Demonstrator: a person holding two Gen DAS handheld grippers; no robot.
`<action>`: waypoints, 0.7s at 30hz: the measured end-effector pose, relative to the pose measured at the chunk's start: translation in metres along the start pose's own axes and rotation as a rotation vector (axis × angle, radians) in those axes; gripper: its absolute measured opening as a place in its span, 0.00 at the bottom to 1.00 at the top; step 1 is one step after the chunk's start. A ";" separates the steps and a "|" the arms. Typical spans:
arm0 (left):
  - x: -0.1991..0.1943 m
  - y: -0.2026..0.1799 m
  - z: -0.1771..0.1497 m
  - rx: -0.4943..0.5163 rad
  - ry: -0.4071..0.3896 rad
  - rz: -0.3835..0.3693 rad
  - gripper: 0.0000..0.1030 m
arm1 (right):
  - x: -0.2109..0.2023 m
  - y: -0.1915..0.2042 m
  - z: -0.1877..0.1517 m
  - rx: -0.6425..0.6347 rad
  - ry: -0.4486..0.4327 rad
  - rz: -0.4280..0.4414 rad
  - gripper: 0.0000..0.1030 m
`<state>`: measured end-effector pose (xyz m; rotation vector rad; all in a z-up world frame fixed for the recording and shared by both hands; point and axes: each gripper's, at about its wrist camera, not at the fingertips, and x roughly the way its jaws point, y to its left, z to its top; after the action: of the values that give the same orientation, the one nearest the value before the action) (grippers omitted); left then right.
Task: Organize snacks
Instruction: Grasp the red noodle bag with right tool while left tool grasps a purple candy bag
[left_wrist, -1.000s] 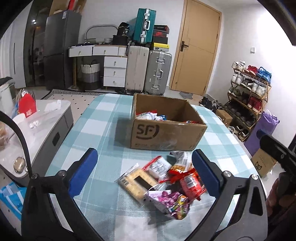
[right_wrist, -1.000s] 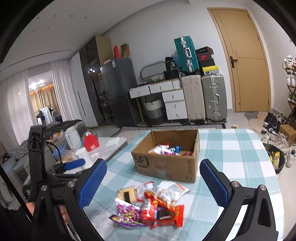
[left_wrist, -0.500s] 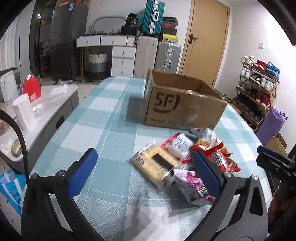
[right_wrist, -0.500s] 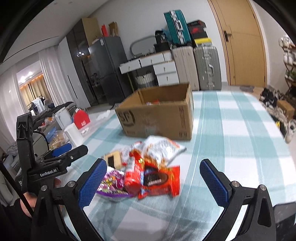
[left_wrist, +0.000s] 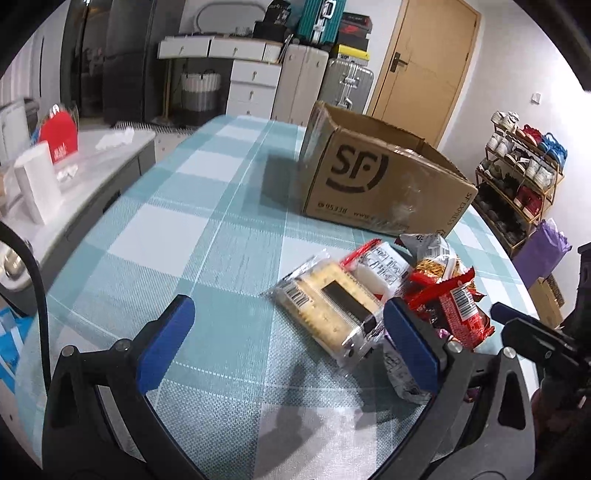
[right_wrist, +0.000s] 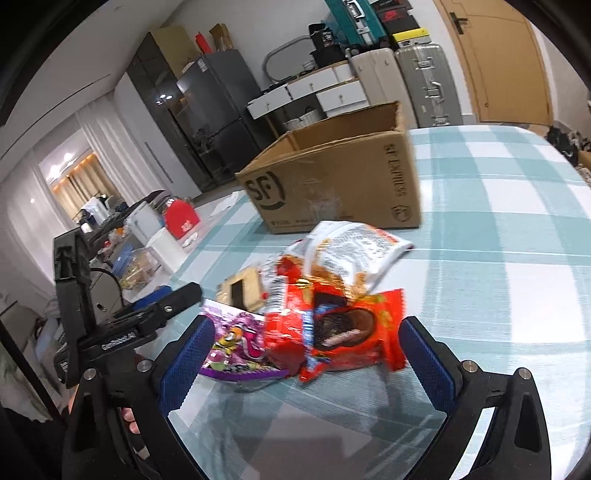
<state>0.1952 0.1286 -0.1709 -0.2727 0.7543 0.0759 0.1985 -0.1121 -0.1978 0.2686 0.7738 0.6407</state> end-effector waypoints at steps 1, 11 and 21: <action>0.001 0.001 -0.001 -0.014 0.011 -0.006 0.99 | 0.004 0.002 0.001 -0.007 0.008 0.012 0.96; 0.007 0.008 -0.003 -0.047 0.021 -0.049 0.99 | 0.031 0.019 0.009 -0.057 0.062 0.001 0.76; 0.013 0.009 -0.003 -0.055 0.053 -0.078 0.99 | 0.054 0.029 0.003 -0.119 0.148 -0.029 0.26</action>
<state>0.2012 0.1364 -0.1838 -0.3579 0.7938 0.0156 0.2170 -0.0560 -0.2132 0.1018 0.8761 0.6822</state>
